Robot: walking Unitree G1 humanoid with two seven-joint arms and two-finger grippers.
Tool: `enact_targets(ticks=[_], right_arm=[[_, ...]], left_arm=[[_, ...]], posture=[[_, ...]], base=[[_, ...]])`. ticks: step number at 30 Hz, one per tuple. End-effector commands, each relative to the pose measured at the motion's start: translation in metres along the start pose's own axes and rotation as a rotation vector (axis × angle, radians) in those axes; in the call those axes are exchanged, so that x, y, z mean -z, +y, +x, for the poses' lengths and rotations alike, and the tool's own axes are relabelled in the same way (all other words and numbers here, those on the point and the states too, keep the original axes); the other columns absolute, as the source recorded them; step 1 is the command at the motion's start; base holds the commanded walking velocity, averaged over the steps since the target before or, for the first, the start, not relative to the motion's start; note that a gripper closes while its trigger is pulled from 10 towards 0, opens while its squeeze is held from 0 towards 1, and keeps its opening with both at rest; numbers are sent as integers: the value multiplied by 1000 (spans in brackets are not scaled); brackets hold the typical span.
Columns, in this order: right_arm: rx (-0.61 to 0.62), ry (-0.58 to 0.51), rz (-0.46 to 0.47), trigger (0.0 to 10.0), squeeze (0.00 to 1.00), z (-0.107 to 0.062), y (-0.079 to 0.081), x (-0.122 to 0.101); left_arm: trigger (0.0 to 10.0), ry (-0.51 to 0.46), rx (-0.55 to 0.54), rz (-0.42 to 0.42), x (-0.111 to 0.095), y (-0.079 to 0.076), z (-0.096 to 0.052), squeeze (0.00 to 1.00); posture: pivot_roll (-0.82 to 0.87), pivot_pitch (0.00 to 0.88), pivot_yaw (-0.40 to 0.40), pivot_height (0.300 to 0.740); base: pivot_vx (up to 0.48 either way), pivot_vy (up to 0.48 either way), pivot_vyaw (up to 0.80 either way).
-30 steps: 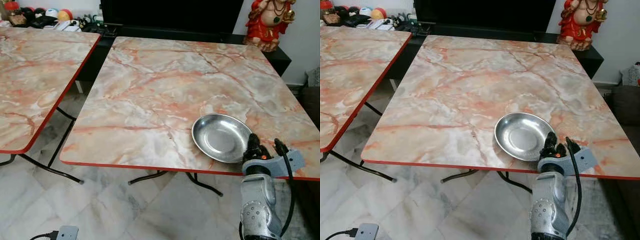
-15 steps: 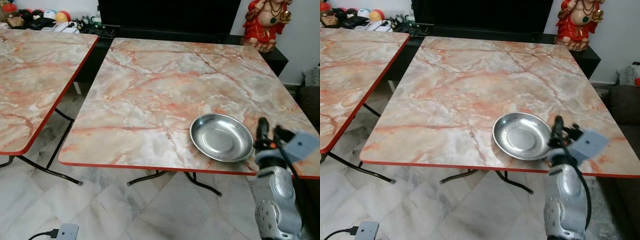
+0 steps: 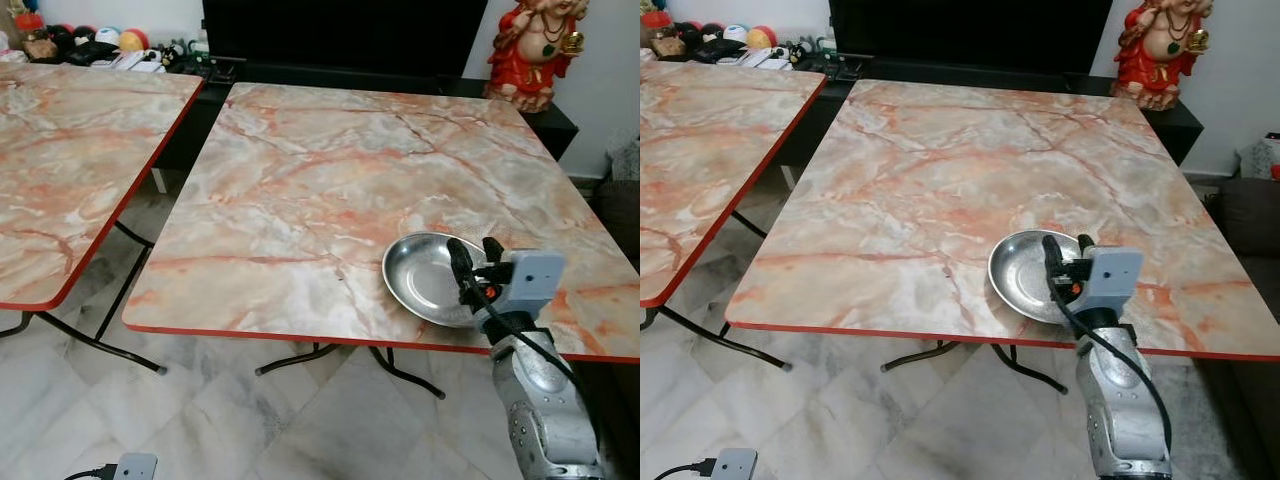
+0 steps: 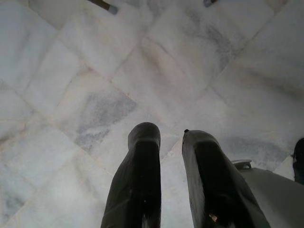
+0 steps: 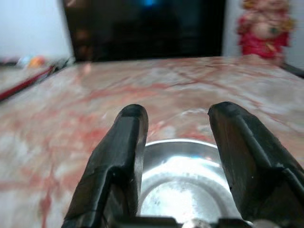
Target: Setting the table
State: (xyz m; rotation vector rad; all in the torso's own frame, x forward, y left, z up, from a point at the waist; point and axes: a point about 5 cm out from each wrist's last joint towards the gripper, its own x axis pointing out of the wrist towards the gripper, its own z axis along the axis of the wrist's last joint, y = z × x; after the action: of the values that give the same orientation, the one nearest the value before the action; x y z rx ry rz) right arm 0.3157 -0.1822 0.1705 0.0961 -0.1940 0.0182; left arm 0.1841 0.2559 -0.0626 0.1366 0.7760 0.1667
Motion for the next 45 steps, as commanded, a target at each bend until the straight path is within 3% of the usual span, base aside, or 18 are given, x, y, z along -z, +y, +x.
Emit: enact_targets(ticks=[1, 6, 12, 19, 45], right_arm=[[45, 5, 27, 10000, 0, -3, -4, 3], [10, 28, 7, 10000, 0, -12, 8, 13], [32, 16, 16, 10000, 0, -3, -2, 7], [78, 0, 56, 10000, 0, -2, -8, 5], [26, 20, 37, 10000, 0, 0, 7, 13]], left_arm=[[10000, 29, -2, -17, 8, 1, -2, 0], [10000, 24, 16, -9, 6, -5, -1, 0], [10000, 33, 19, -35, 6, -9, -1, 0], [10000, 47, 22, -32, 10, -11, -2, 0], [10000, 60, 13, -29, 12, -7, -2, 0]], posture=[[7, 65, -36, 740], [10, 57, -39, 740], [3, 39, -47, 740], [-4, 23, -44, 740], [9, 0, -43, 740]], base=[[0, 0, 0], [0, 0, 81], [0, 0, 243], [0, 328, 0], [0, 446, 0]])
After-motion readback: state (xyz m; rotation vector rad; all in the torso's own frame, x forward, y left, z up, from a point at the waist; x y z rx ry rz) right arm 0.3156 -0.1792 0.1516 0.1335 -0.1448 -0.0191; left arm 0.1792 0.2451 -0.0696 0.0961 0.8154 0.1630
